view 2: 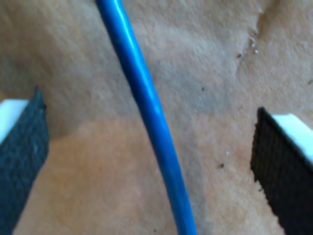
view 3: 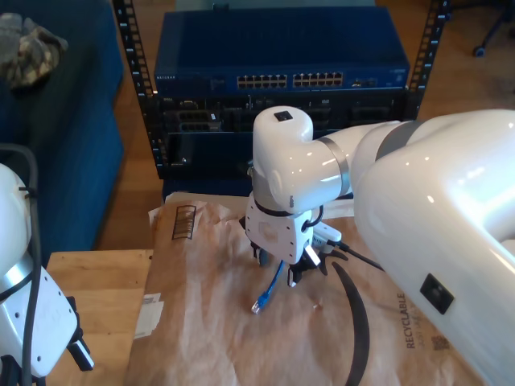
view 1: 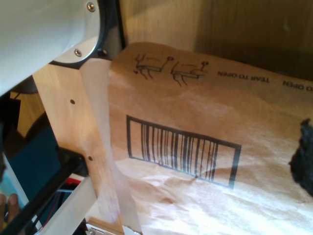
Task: Grab the cable and plug it in
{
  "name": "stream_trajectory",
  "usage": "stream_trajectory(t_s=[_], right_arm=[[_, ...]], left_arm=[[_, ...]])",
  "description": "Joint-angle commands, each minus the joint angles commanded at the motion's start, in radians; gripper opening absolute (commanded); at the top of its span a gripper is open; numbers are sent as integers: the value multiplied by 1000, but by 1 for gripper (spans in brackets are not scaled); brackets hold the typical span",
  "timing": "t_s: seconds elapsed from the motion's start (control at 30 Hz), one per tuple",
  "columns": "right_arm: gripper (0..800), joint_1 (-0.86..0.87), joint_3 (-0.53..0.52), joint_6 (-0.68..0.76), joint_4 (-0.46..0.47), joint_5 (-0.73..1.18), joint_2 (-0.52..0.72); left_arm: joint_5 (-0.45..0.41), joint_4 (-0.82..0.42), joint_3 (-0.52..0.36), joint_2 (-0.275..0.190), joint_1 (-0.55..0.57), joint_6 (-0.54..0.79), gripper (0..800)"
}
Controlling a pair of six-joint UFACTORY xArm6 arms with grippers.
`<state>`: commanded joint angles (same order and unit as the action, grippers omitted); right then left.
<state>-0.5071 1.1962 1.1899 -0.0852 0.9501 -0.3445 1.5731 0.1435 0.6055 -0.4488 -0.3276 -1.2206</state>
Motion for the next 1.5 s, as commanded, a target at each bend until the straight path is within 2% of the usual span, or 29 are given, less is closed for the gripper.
stream_trajectory(t_s=[0.17,0.3,0.4,0.5,0.63,0.67,0.77,0.87,1.0,1.13,1.27,1.4,1.5], right_arm=[[465,0,-9,3,2,-32,0],[446,0,-15,2,2,-41,2],[381,2,-26,2,2,-61,2],[288,2,-25,2,2,-61,3],[64,3,-26,3,0,-63,9],[41,3,-26,5,0,-63,11],[28,3,-41,8,0,-58,34],[28,11,-83,17,-2,-55,123],[28,38,-150,92,-3,-41,232],[28,101,-226,137,-5,2,342],[28,189,-292,195,-14,77,451],[28,261,-310,210,-137,189,549],[29,318,-310,212,-210,249,608]], left_arm=[[2,0,0,0,0,0,800],[2,0,0,0,0,2,800],[2,0,0,0,0,2,800],[2,0,0,0,0,2,800],[2,0,2,0,0,2,800],[2,0,3,0,0,2,800],[3,0,14,2,3,-3,800],[8,29,49,5,8,-17,800],[12,161,118,17,17,-34,800],[11,310,172,60,69,-60,800],[0,358,206,77,133,-104,800],[-15,408,270,106,199,-130,800],[-28,485,336,147,239,-158,800]])
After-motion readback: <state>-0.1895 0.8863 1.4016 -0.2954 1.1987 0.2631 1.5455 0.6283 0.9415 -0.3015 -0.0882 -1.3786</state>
